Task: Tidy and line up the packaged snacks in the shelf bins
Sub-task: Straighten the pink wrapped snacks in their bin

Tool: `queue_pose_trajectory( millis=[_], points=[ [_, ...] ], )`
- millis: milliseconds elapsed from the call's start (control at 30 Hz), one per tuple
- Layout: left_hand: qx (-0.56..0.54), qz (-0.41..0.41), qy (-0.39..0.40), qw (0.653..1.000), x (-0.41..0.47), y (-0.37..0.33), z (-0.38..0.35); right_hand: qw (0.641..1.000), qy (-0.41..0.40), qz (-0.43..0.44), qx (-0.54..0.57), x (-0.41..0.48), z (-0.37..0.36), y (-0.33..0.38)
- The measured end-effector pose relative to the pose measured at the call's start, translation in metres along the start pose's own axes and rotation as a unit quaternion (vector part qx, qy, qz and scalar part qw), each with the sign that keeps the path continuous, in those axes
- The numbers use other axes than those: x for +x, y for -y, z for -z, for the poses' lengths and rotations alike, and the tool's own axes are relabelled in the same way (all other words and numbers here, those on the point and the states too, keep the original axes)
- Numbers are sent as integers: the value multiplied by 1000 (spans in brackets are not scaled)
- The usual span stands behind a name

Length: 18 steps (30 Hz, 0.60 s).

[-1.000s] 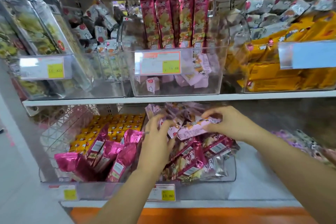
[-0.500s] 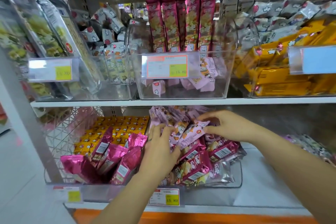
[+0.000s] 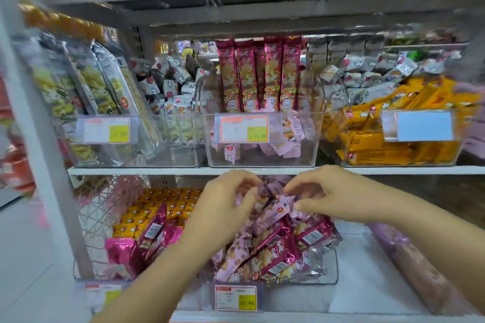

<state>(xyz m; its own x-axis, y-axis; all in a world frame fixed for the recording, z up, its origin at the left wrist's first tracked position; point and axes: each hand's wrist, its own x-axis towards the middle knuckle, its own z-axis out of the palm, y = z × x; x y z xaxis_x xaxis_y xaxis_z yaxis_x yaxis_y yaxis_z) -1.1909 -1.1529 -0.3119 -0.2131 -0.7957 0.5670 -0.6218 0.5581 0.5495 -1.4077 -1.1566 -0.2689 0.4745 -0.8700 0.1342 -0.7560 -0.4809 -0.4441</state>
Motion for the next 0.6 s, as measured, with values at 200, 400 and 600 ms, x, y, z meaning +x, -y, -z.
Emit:
queue_pose_trajectory(
  millis=[200,400,600],
  points=[
    [-24,-48,-94,994,22,-28,57,997,-55,54,-2,-7,52,56],
    [57,-75,-127,987,60,-27,96,988,-124,80,-42,26,89,82],
    [111,-91,-111,983,95,-7,108,988,-96,48,-115,90,102,76]
  ],
)
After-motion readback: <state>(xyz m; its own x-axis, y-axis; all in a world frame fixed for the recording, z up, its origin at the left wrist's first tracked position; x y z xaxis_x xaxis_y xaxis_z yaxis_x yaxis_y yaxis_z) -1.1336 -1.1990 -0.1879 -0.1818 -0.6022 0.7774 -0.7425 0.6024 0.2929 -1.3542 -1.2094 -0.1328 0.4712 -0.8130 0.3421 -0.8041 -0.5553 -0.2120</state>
